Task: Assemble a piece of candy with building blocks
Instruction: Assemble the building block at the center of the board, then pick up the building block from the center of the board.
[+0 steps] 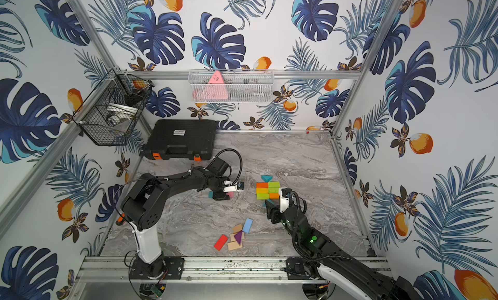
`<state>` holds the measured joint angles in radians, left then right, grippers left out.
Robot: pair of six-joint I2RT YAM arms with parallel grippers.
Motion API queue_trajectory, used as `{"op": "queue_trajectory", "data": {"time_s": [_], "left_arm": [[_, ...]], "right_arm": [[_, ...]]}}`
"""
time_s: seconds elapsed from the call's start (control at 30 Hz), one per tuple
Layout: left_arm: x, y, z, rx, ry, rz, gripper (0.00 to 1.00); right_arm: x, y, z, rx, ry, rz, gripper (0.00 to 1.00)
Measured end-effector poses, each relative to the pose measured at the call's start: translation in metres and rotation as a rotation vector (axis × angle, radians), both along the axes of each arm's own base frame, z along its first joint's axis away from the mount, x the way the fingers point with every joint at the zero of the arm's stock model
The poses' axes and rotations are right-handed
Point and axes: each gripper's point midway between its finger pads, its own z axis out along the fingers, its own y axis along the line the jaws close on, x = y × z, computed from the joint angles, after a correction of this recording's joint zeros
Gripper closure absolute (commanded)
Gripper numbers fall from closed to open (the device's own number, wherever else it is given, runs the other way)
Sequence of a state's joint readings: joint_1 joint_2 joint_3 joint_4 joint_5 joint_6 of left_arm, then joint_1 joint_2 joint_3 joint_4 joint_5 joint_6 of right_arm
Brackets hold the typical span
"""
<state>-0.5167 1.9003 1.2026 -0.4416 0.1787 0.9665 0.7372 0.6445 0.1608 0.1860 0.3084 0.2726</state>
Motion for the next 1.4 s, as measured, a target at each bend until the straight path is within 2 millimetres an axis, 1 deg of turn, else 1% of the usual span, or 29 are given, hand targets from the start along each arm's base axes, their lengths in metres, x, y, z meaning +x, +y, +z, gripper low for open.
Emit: {"op": "queue_trajectory", "data": {"time_s": [0.07,0.17,0.27,0.33,0.47,0.53,0.6,0.67,0.7,0.73,0.77,0.83,0.87,0.9,0.97,1.0,1.03,1.07,1.13,1.17,1.3,1.4], "left_arm": [[-0.001,0.001,0.003,0.004,-0.002,0.002,0.35],[0.001,0.000,0.015,-0.011,-0.027,0.005,0.32],[0.005,-0.004,0.038,-0.047,-0.073,0.024,0.32],[0.009,-0.007,0.063,-0.091,-0.124,0.049,0.32],[0.019,-0.010,0.133,-0.217,-0.282,0.116,0.33],[0.021,-0.006,0.163,-0.272,-0.337,0.184,0.35],[0.021,0.004,0.194,-0.324,-0.382,0.292,0.36],[0.013,0.016,0.226,-0.402,-0.416,0.395,0.36],[0.003,0.023,0.242,-0.454,-0.432,0.438,0.36],[-0.009,0.031,0.253,-0.500,-0.440,0.477,0.35],[-0.020,0.038,0.259,-0.537,-0.441,0.510,0.35],[-0.047,0.055,0.261,-0.618,-0.418,0.593,0.34],[-0.057,0.063,0.256,-0.644,-0.401,0.636,0.33],[-0.068,0.071,0.251,-0.670,-0.379,0.686,0.28],[-0.085,0.083,0.237,-0.719,-0.318,0.790,0.27],[-0.091,0.088,0.230,-0.735,-0.283,0.841,0.27],[-0.095,0.092,0.223,-0.740,-0.249,0.883,0.27],[-0.100,0.095,0.214,-0.735,-0.206,0.927,0.27],[-0.107,0.098,0.201,-0.716,-0.141,0.983,0.29],[-0.110,0.099,0.196,-0.703,-0.113,1.009,0.28],[-0.114,0.102,0.193,-0.684,-0.070,1.065,0.28],[-0.115,0.103,0.189,-0.674,-0.057,1.082,0.27]], "right_arm": [[0.000,0.000,0.000,0.000,0.000,0.000,0.28],[0.000,0.000,0.000,0.000,0.000,0.000,0.28],[0.000,0.000,0.001,0.005,-0.001,-0.002,0.27],[0.000,-0.001,0.002,0.007,-0.003,-0.005,0.27],[0.000,-0.001,0.001,0.006,-0.003,-0.006,0.27],[0.001,0.000,-0.001,0.000,0.004,-0.006,0.27],[0.001,0.000,-0.003,-0.007,0.015,-0.006,0.27],[0.002,0.001,-0.003,-0.010,0.019,-0.006,0.25],[0.003,0.002,-0.001,-0.006,0.020,-0.007,0.25],[0.003,0.003,0.002,0.005,0.025,-0.007,0.24],[0.004,0.005,0.006,0.011,0.031,-0.007,0.24],[0.006,0.010,0.020,0.030,0.048,0.000,0.24],[0.006,0.014,0.030,0.038,0.053,0.014,0.24],[0.007,0.019,0.042,0.046,0.061,0.027,0.24],[0.010,0.027,0.057,0.059,0.106,0.038,0.26],[0.011,0.032,0.062,0.062,0.145,0.042,0.28],[0.012,0.037,0.062,0.061,0.182,0.049,0.29],[0.010,0.042,0.057,0.055,0.241,0.060,0.30],[0.002,0.053,0.035,0.030,0.382,0.083,0.31],[-0.005,0.058,0.022,0.015,0.458,0.094,0.31],[-0.040,0.076,-0.019,-0.056,0.676,0.128,0.29],[-0.059,0.085,-0.039,-0.114,0.753,0.129,0.27]]}}
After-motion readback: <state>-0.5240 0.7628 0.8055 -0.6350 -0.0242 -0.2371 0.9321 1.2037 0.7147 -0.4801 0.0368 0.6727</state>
